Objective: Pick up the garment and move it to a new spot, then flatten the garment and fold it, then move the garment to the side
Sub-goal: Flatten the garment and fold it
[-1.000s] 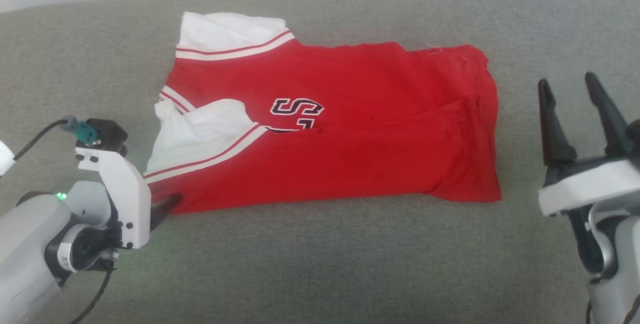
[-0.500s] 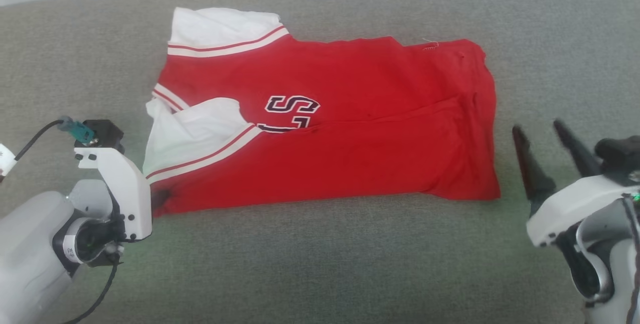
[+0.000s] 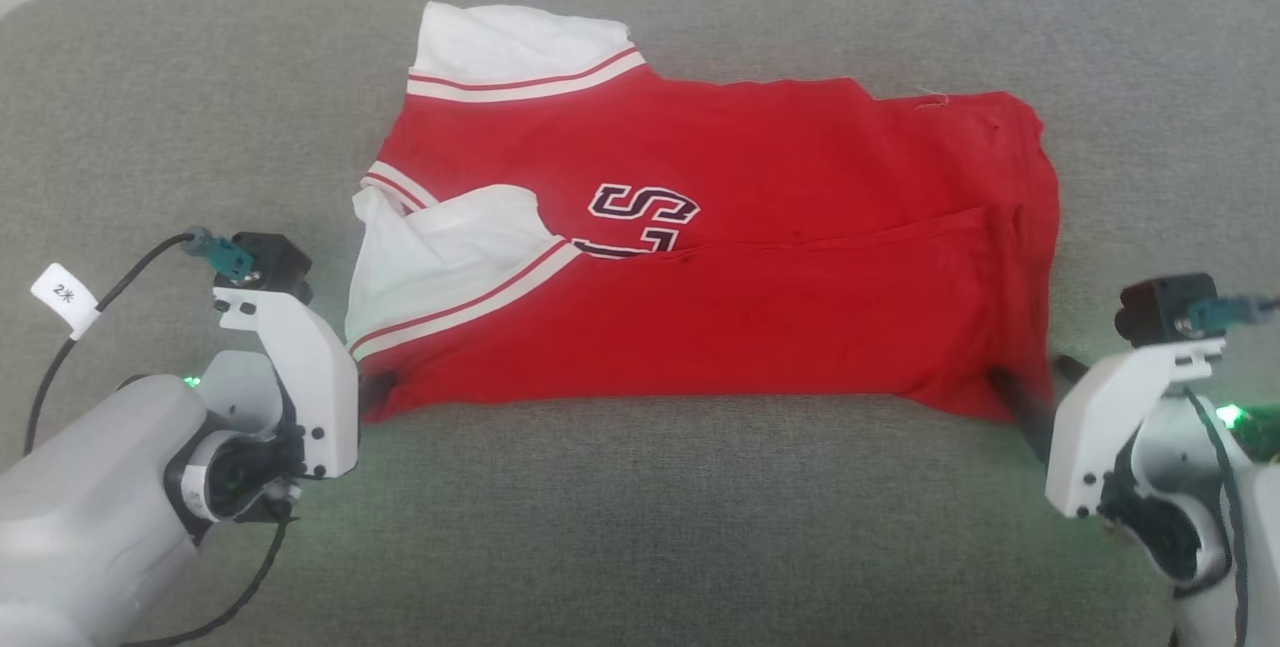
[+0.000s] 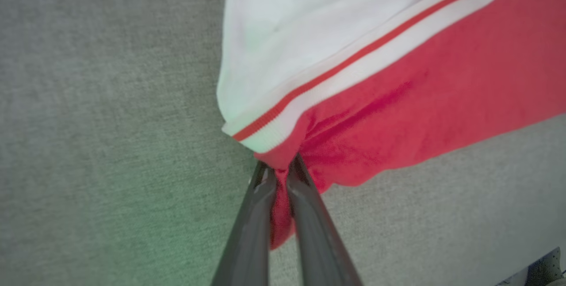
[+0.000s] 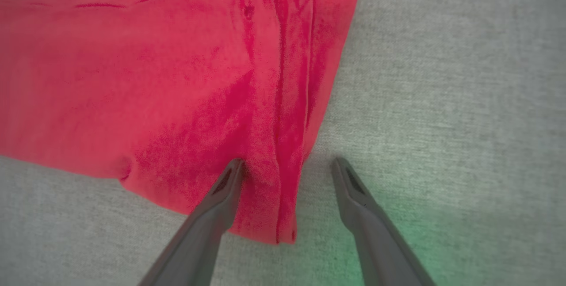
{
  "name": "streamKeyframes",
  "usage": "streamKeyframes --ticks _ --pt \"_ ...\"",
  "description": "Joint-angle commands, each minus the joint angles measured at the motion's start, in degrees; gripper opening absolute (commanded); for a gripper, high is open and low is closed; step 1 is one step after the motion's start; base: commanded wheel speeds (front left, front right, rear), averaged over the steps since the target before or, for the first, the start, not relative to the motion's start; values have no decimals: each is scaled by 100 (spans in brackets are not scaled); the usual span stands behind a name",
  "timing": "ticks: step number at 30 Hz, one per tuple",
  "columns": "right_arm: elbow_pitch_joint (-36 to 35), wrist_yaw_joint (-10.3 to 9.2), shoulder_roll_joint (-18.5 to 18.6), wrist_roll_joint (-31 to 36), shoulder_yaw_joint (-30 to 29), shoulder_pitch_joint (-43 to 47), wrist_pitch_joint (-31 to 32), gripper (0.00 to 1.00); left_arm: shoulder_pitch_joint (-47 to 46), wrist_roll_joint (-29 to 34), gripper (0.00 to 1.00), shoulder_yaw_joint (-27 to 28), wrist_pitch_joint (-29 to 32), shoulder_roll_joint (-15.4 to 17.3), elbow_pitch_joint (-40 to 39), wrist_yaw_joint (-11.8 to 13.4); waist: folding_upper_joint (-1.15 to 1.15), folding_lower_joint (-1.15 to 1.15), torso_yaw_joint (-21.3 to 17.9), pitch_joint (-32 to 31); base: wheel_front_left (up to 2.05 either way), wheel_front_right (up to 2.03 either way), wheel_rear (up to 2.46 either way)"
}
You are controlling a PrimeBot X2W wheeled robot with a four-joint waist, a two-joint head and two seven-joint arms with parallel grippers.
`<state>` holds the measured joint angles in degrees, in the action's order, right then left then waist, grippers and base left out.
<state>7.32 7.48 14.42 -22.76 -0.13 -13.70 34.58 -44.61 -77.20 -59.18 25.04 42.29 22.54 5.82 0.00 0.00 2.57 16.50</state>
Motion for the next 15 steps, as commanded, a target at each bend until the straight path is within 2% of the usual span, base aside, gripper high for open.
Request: streamKeyframes --ticks 1,4,5,6,9,15 --pt "201 2 -64 -3 42 -139 256 100 54 53 0 -69 -11 -85 28 -47 0 0 69 25 0 0 0" --pt "412 2 -66 79 86 -227 454 100 39 81 0 -82 -22 -126 37 -61 0 0 116 33 0 0 0" --pt "522 2 -78 89 117 -274 558 80 37 87 0 -84 -41 -144 44 -74 0 0 132 33 0 0 0" --pt "611 2 -81 107 142 -327 618 0 35 93 0 -89 -45 -165 56 -92 0 0 155 33 0 0 0" --pt "794 2 -62 159 161 -450 738 0 33 94 0 -80 -73 -192 103 -105 0 0 213 19 0 0 0" --pt "684 -6 184 168 39 -645 762 0 16 110 0 -38 -71 -49 51 -94 0 0 274 -54 0 0 0"
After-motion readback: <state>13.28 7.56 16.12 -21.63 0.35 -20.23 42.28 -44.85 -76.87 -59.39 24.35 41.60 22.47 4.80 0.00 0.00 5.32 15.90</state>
